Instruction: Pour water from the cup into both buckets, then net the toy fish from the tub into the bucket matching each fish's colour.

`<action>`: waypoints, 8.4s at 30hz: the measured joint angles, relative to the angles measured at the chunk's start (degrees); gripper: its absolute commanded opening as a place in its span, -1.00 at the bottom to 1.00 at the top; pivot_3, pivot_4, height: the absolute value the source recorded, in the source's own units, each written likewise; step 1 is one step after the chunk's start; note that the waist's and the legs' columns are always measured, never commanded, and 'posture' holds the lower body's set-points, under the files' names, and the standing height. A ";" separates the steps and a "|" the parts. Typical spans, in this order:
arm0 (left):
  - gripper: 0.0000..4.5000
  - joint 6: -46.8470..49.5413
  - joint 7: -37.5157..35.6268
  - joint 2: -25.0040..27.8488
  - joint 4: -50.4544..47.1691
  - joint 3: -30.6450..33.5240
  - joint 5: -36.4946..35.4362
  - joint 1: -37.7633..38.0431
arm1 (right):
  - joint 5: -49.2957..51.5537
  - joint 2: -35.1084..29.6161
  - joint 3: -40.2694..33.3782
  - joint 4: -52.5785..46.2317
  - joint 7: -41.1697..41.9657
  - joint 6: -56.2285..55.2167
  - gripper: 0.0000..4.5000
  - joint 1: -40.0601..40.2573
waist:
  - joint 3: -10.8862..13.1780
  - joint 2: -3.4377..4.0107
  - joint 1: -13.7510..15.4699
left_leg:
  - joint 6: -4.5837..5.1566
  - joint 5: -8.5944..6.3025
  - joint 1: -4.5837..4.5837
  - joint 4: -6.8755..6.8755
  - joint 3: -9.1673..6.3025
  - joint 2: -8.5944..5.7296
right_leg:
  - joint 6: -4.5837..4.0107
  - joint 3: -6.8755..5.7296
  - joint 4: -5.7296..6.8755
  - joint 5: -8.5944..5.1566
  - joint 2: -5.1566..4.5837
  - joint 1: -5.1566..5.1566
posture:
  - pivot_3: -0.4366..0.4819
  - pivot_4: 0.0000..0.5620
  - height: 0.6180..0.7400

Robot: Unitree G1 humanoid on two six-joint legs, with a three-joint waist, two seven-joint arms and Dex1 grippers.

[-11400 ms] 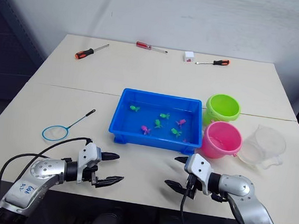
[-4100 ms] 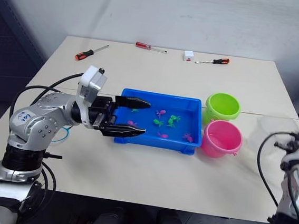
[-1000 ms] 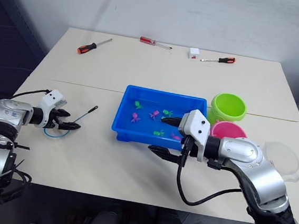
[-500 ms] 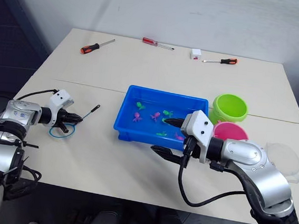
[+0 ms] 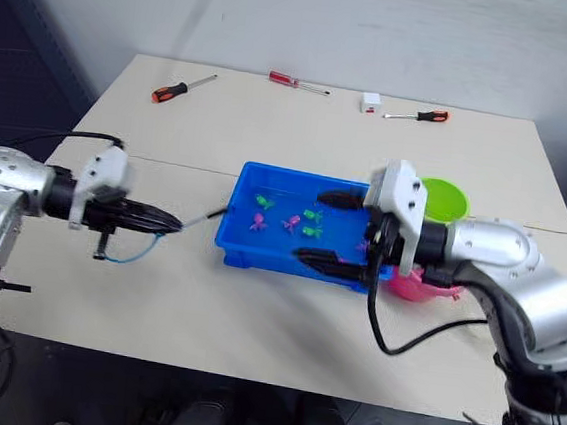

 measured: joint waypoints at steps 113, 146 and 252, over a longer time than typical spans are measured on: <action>0.97 5.83 12.66 -13.38 -3.24 -0.25 -13.51 -2.82 | 38.86 12.73 -31.11 13.30 -63.35 50.68 -1.00 11.77 | 0.00 0.15 -0.31 | 0.04 0.07 0.07 0.00 0.08 0.00 | 0.03 0.11 0.31 0.01 0.10 0.09 | -0.05 -0.47 1.00; 0.97 3.22 14.00 -13.37 -1.07 -1.34 -11.49 -3.26 | 68.07 3.07 -11.39 18.34 -95.73 16.96 -1.00 14.77 | 0.00 0.15 -0.28 | 0.18 0.08 -0.02 0.00 0.07 0.00 | 0.17 0.10 -0.01 0.09 0.10 0.16 | -0.05 -0.47 1.00; 0.97 -0.36 9.52 -21.11 11.48 -5.19 -4.91 -7.85 | 8.81 20.60 -33.79 -2.66 -35.13 50.72 -1.00 13.64 | -0.02 0.18 1.20 | 0.11 0.06 0.57 -0.19 0.25 -0.01 | 0.23 0.49 0.13 0.16 0.20 0.47 | -0.05 -0.47 1.00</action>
